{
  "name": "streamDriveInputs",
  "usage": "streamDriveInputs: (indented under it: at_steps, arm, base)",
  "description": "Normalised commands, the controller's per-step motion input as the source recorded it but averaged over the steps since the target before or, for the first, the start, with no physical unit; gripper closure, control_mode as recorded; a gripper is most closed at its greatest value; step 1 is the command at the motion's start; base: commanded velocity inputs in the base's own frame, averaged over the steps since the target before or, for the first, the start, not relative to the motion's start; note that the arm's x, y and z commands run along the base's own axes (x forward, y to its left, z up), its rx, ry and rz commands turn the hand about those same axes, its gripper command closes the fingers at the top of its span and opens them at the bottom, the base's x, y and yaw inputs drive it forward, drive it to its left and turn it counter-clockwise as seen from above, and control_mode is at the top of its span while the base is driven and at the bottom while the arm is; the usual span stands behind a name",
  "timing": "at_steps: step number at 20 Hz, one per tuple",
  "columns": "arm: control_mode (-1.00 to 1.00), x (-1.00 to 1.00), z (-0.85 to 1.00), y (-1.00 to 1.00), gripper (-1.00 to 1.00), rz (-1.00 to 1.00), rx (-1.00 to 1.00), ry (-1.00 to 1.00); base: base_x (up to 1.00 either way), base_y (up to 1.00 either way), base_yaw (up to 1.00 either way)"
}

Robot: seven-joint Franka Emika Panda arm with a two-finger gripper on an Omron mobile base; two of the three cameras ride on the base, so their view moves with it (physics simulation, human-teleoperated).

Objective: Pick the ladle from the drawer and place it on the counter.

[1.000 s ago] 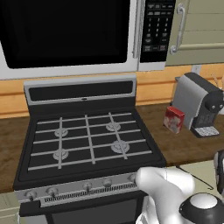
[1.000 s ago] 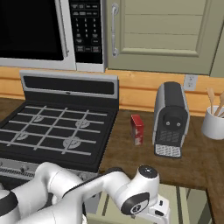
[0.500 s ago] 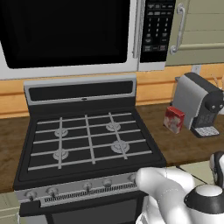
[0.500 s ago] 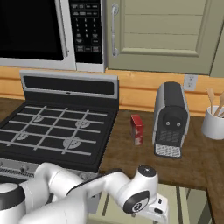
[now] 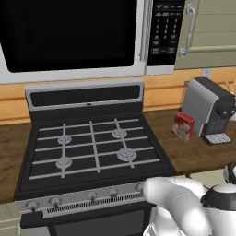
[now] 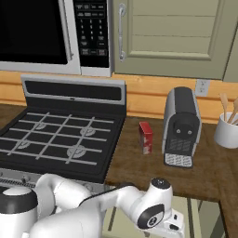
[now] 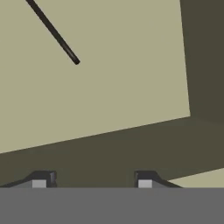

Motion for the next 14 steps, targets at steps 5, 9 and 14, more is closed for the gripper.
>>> streamDriveInputs:
  at_steps: [5, 9, 14]
  arm:
    - [-1.0, -0.52, -0.15, -0.46, -1.0, 0.0, 0.0, 0.04]
    - [-1.0, -0.52, -0.31, -0.39, -1.0, 0.0, 0.0, 0.09]
    - [-1.0, -0.65, -0.53, -0.38, -1.0, 0.0, 0.0, 0.12]
  base:
    - [0.0, 0.0, 0.0]
    - [0.0, 0.0, 0.0]
    - [0.0, 0.0, 0.0]
